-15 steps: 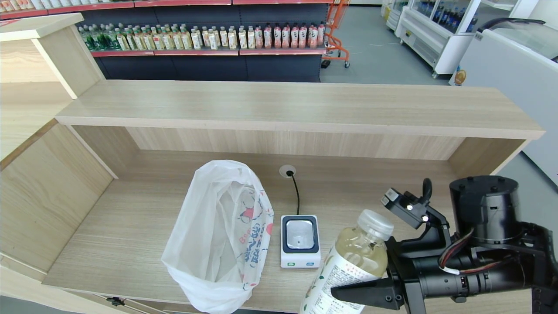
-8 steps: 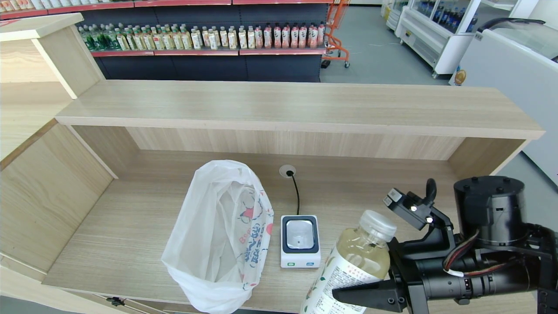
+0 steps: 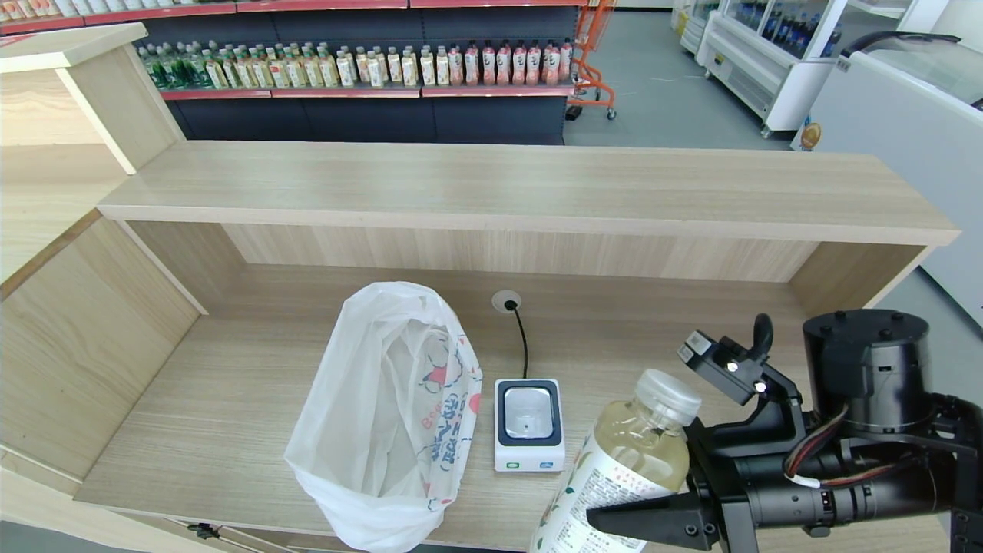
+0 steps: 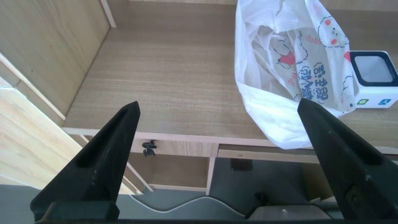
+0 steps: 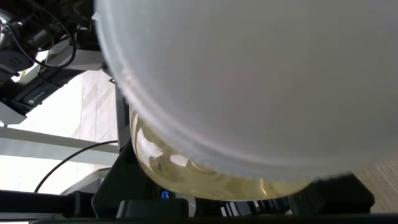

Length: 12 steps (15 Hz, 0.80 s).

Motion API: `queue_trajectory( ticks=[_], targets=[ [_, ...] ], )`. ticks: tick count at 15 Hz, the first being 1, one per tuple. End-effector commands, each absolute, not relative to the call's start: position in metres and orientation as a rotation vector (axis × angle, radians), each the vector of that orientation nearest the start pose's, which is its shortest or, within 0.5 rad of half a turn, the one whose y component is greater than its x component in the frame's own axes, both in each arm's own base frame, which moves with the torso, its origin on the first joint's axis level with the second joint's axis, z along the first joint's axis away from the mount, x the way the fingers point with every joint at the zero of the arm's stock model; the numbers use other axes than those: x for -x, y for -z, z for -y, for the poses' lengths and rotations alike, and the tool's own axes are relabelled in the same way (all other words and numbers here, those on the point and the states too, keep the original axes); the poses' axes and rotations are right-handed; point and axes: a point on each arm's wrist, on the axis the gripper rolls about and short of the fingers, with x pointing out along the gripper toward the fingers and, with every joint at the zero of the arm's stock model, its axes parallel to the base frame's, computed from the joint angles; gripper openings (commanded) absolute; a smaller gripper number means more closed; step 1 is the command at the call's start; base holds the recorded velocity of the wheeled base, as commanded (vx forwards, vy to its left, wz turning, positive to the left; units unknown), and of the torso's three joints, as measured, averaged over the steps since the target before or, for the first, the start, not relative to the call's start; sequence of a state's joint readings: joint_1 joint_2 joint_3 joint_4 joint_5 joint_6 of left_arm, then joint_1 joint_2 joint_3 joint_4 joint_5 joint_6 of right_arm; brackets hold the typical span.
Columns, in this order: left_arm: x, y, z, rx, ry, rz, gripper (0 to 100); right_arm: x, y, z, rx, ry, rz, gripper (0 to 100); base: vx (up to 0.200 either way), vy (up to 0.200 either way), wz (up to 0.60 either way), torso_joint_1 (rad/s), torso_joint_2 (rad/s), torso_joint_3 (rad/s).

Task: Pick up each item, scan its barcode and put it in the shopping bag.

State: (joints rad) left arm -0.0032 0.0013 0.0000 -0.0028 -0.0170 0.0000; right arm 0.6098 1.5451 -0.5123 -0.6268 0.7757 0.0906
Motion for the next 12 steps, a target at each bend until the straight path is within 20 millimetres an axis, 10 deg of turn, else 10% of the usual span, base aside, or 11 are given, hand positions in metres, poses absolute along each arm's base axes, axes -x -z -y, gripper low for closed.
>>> queue_trajectory(
  ticks=[1, 12],
  targets=[
    [0.023, -0.076, 0.000, 0.000, 0.020, 0.002, 100, -0.183, -0.151, -0.148, -0.111, -1.346, -0.499, 0, 0.000, 0.000, 0.00, 0.000, 0.00, 0.000],
    [0.023, -0.076, 0.000, 0.000, 0.020, 0.002, 100, -0.188, -0.173, -0.144, -0.039, -1.215, -0.315, 0, 0.000, 0.000, 0.00, 0.000, 0.00, 0.000]
  ],
)
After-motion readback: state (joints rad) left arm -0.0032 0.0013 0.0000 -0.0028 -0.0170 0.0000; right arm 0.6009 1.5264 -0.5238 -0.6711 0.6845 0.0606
